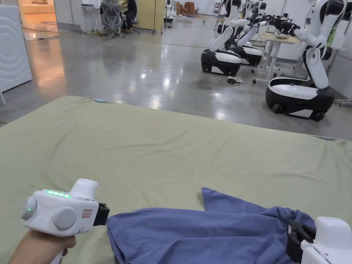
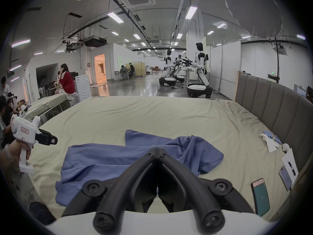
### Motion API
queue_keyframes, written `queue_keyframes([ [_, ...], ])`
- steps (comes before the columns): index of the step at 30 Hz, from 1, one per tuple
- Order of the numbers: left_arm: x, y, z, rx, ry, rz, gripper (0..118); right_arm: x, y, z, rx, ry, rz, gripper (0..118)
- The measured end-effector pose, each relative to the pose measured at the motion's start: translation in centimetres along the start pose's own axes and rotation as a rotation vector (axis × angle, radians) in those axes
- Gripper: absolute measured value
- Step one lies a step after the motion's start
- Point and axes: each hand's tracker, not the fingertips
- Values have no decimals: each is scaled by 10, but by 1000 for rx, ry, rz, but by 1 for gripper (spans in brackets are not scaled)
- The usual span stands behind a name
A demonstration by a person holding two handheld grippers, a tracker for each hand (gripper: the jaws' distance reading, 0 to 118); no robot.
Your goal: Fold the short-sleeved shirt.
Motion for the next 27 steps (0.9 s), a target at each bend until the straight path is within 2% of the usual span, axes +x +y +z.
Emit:
queue_keyframes([
  [2, 12, -2, -13, 19, -26, -23, 101, 8, -9, -16, -16, -5, -13, 0],
  [3, 17, 0, -19, 25, -22, -41, 107, 9, -10, -18, -23, -8, -18, 0],
  [6, 27, 8, -52, 2, 2, -64, 106, 15, -17, -30, -44, -21, -10, 0],
  [8, 36, 10, -73, -75, 3, -105, 105, 21, -18, -34, -58, -27, -11, 0],
  [9, 40, 6, -87, -138, 47, -152, 99, 25, -18, -35, -61, -31, -13, 0],
  [10, 46, 3, -96, -198, 96, -215, 76, 22, -8, -23, -61, -39, -14, 0],
  [11, 49, -1, -96, -205, 48, -244, 45, 26, -7, -23, -62, -47, -14, 0],
  [12, 53, -1, -87, -151, 2, -164, 36, 31, -6, -22, -62, -52, -14, 0],
  [13, 60, -4, -81, -148, 35, -182, 17, 36, -6, -22, -61, -59, -14, 0],
  [14, 64, -3, -78, -152, 1, -242, 14, 40, -5, -19, -60, -68, -13, 0],
  [15, 66, -2, -78, -160, 15, -244, 9, 45, -5, -20, -61, -72, -14, 0],
  [20, 51, 13, -30, -34, -92, -42, 6, 75, -10, -23, -94, -100, -3, 0],
  [23, 49, 21, 2, 28, -232, 25, 6, 101, -17, -28, -137, -123, -28, 0],
  [27, 70, 18, 25, 51, -199, 4, 6, 149, -38, -56, -220, -143, -29, 0],
])
